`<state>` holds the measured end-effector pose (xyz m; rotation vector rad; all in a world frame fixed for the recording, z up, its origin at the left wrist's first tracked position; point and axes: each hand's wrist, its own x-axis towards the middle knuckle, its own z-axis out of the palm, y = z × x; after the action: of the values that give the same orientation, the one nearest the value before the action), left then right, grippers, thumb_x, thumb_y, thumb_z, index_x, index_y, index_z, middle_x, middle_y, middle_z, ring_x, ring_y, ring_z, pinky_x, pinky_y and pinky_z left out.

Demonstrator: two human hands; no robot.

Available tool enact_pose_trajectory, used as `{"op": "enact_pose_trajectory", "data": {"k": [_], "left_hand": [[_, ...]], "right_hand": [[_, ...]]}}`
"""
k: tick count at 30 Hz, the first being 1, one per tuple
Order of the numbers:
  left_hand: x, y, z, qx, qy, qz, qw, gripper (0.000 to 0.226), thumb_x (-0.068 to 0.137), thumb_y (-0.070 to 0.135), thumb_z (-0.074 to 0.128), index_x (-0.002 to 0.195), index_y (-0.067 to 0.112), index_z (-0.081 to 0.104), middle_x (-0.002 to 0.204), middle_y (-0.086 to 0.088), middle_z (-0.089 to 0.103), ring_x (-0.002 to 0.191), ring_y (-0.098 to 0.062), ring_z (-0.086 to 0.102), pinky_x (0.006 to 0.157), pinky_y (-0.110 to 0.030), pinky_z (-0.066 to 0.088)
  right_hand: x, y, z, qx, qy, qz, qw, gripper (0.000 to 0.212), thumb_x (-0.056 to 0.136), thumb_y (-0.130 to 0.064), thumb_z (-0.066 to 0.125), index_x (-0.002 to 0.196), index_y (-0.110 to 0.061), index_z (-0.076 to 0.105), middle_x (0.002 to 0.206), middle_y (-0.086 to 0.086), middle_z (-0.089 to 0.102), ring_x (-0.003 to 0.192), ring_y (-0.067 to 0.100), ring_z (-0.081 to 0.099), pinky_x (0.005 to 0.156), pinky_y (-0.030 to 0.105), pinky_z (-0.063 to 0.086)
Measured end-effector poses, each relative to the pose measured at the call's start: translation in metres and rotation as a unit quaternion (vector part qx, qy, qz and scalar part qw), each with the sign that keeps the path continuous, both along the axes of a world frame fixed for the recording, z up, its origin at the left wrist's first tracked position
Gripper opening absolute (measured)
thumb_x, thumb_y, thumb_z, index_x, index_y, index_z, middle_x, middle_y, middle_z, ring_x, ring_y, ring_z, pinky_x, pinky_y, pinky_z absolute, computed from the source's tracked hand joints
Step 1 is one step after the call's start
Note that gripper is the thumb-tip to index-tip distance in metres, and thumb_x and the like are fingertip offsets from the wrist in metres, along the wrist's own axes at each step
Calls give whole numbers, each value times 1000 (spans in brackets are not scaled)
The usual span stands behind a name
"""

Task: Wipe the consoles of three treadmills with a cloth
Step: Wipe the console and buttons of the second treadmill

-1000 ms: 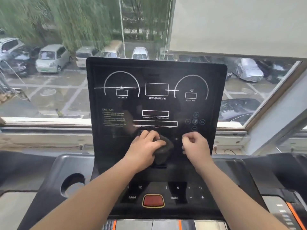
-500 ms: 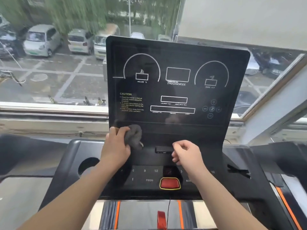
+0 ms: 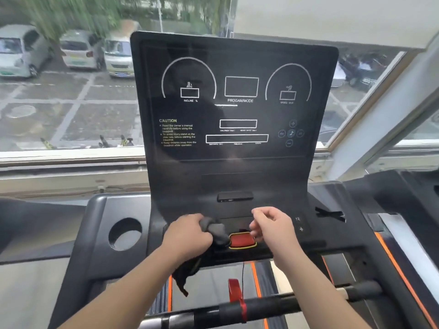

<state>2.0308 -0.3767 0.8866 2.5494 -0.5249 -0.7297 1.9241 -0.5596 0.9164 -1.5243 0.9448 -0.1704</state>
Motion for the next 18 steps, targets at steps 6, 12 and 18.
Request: {"op": "enact_pose_trajectory", "data": {"k": [6,12,18], "left_hand": [[-42,-11,19,-141,136,75,978,22,58,23,63,76,10,62,62,3,56,64,-19,52,60,-29,42],[-120,-78,68,-361,344,124,858,39,67,11,66,105,6,70,96,-19,75,87,-32,73,82,-41,55],[-226,-176,69,-380,452,50,805,39,86,23,68,124,13,68,123,-23,71,116,-43,68,108,-61,48]], "right_hand": [[-31,-11,9,34,-4,54,998,16,99,-23,63,97,-10,73,80,10,72,66,19,66,63,34,57],[-101,-51,36,129,-1,105,986,47,102,-58,52,109,-20,77,102,5,78,90,24,77,77,42,64],[-235,-125,50,134,-63,52,988,58,92,-61,64,122,-12,71,115,13,78,111,31,74,96,49,56]]}}
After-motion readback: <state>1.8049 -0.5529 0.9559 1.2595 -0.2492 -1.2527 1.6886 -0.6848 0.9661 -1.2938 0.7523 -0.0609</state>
